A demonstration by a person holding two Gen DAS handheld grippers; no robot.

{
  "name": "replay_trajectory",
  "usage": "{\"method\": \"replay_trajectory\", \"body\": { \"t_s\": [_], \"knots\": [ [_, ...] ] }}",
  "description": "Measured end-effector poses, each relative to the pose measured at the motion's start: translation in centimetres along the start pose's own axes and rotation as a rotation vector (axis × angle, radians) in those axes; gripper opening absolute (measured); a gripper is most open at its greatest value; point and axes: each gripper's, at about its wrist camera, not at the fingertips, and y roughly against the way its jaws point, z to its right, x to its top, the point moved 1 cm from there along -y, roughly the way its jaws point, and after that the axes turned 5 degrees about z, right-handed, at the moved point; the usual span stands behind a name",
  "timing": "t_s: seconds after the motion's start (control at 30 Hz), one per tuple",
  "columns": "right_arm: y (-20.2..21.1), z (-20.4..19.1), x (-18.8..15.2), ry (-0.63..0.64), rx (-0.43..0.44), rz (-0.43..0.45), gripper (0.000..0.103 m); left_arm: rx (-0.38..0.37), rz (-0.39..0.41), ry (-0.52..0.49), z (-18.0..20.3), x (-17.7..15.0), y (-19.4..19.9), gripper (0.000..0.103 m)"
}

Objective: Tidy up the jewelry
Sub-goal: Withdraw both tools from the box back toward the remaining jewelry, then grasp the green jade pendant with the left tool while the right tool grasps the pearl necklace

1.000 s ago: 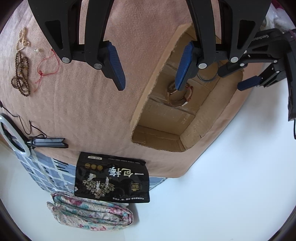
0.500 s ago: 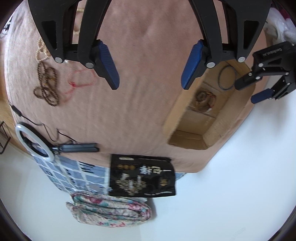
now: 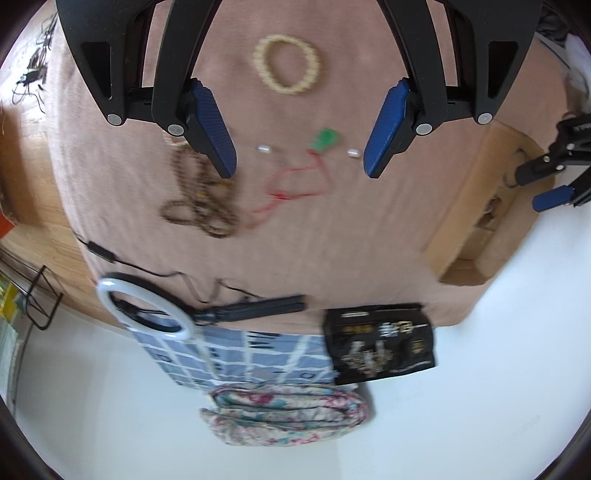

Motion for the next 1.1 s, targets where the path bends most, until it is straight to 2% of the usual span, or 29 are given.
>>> {"method": "replay_trajectory", "body": {
  "t_s": [0.37,0.4,0.5,0.6,0.67,0.73,1.1],
  "knots": [
    [-0.7,8.1,-2.6,-0.076,-0.091,-0.040,0.071,-0.110,-0.020,-0.110,7.8,0.1,-3.8,0.077],
    [-0.8,8.6,-2.8,-0.076,-0.098,-0.045,0.071,-0.124,-0.021,-0.129,8.6,0.0,-4.2,0.075],
    [-1.2,9.6,-3.2,-0.074,-0.096,-0.066,0.071,-0.162,-0.041,-0.193,10.9,-0.3,-5.4,0.059],
    [-1.7,10.3,-3.9,-0.071,-0.094,-0.084,0.071,-0.198,-0.070,-0.218,12.5,-0.6,-7.1,0.058],
    [-2.1,10.6,-4.2,-0.071,-0.085,-0.102,0.071,-0.214,-0.091,-0.236,13.4,-0.9,-8.1,0.053],
    [-2.5,10.7,-4.5,-0.073,-0.071,-0.116,0.071,-0.218,-0.112,-0.259,14.1,-1.2,-9.3,0.045],
    [-4.8,10.5,-6.0,-0.040,-0.025,-0.185,0.071,-0.228,-0.172,-0.261,14.3,-0.8,-13.8,0.039]
  ]
}}
